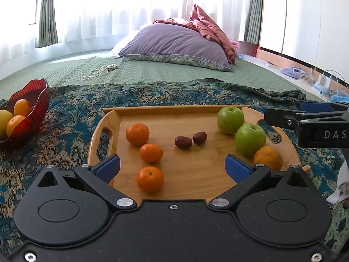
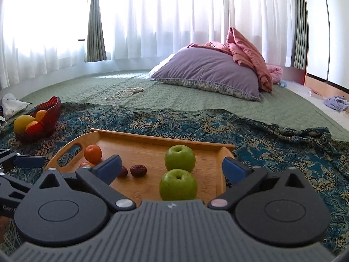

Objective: Organize fruits

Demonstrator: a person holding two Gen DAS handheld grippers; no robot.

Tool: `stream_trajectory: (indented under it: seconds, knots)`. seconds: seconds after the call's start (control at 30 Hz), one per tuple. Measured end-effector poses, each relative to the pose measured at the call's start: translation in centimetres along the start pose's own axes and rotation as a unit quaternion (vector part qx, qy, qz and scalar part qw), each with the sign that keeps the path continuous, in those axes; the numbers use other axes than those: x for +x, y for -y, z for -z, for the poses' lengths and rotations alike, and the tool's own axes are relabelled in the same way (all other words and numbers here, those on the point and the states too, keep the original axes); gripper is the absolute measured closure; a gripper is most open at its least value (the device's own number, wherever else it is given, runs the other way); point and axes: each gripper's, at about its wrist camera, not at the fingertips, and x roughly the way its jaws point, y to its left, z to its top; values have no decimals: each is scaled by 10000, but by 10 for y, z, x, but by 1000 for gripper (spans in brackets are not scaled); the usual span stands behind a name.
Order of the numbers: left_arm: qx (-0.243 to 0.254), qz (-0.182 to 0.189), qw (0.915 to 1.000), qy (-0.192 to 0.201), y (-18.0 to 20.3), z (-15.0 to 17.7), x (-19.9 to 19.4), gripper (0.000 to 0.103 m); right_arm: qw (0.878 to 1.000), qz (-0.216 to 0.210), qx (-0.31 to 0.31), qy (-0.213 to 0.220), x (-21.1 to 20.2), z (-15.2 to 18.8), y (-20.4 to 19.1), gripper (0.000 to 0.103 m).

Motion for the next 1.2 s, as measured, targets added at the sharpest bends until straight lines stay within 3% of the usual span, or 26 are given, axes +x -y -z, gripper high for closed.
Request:
stream_trajectory:
  seconds: [0.4, 1.2]
  knots:
    - [-73, -99, 9999, 5, 2, 22, -19, 0, 9991, 121, -86, 387, -30, 30, -8, 0]
    - [-205, -371, 9989, -181, -2, 55, -18, 0, 9994, 202, 176, 215, -31, 71, -9, 0]
